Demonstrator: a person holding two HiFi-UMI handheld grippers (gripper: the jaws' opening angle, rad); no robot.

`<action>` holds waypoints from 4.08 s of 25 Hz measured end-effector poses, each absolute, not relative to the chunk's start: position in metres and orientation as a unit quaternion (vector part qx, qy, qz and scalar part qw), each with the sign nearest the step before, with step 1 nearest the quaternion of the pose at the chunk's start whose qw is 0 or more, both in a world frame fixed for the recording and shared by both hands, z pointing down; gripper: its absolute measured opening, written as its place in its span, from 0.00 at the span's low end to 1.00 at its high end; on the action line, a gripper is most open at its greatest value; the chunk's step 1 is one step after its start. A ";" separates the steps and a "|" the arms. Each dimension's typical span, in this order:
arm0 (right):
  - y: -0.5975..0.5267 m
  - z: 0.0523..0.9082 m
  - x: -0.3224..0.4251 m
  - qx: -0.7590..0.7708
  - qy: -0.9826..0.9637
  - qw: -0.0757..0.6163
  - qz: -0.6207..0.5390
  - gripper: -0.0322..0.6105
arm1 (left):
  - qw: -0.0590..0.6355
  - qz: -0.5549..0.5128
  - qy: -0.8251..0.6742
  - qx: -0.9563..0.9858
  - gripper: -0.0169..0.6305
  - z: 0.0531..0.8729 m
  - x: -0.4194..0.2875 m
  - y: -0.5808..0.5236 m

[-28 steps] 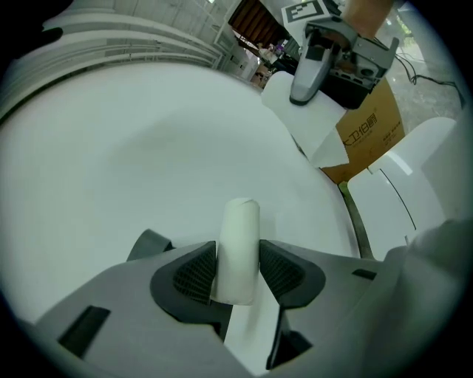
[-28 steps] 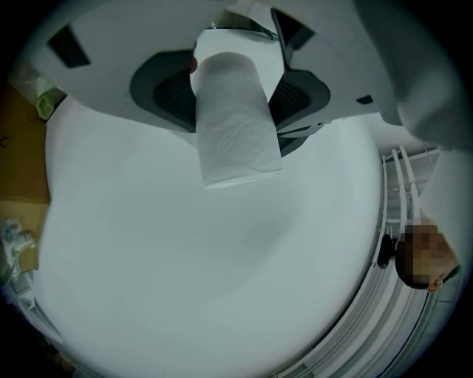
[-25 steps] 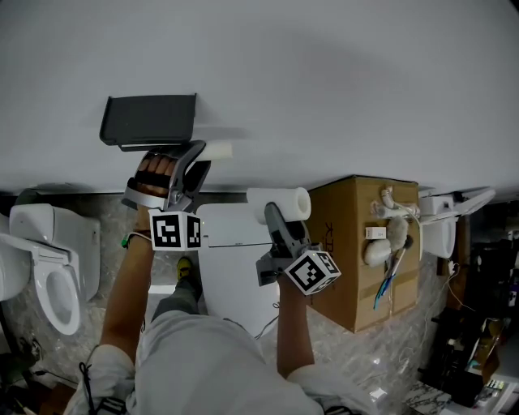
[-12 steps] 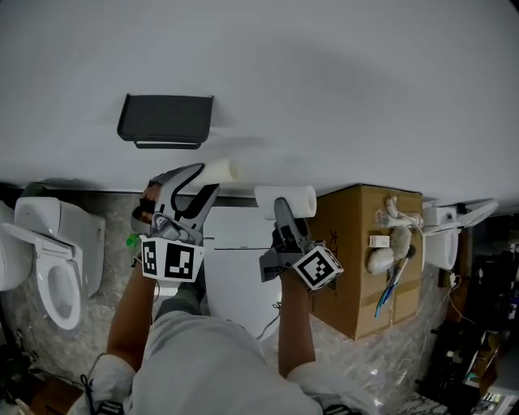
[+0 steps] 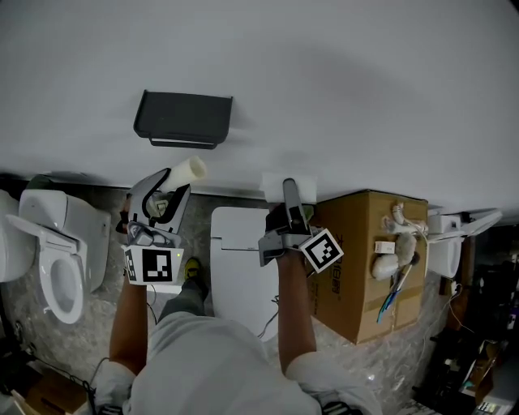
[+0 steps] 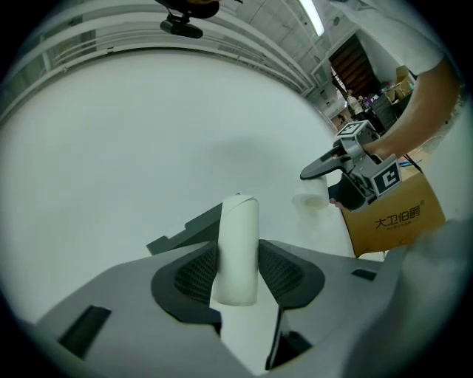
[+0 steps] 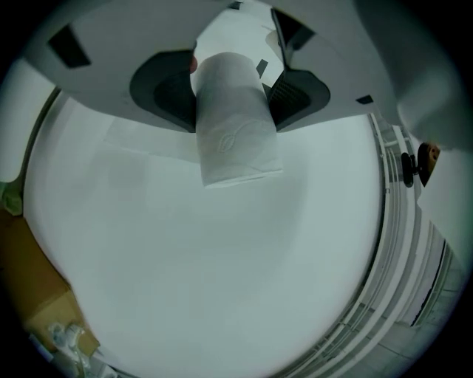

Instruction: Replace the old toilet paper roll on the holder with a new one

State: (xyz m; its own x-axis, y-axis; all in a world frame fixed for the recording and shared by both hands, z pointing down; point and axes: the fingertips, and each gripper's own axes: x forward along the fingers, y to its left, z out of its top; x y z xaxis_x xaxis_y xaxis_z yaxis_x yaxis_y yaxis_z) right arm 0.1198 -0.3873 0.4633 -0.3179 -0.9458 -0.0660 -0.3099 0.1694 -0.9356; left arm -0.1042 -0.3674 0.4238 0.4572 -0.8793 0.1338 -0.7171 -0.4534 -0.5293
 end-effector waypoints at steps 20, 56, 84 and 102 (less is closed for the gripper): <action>-0.464 0.460 0.032 -0.381 0.654 0.425 -0.496 0.52 | 0.205 -0.261 0.524 -0.784 0.33 0.438 -0.198 -0.368; -0.476 0.465 -0.137 -0.281 0.674 0.407 -0.549 0.50 | 0.167 -0.288 0.580 -0.743 0.33 0.462 -0.313 -0.355; -0.443 0.468 -0.133 -0.259 0.700 0.366 -0.557 0.63 | 0.155 -0.269 0.591 -0.744 0.33 0.457 -0.302 -0.344; -0.395 0.477 -0.075 -0.437 0.790 0.165 -0.398 0.15 | 0.176 -0.227 0.578 -0.763 0.33 0.425 -0.267 -0.349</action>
State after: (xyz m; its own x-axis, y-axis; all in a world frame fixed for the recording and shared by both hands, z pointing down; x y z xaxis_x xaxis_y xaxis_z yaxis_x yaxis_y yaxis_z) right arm -0.0746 -0.3953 0.4769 -0.5632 -0.8218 0.0862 -0.5587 0.3019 -0.7725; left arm -0.2672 -0.3490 0.4250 0.2279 -0.9631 0.1433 -0.8027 -0.2691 -0.5323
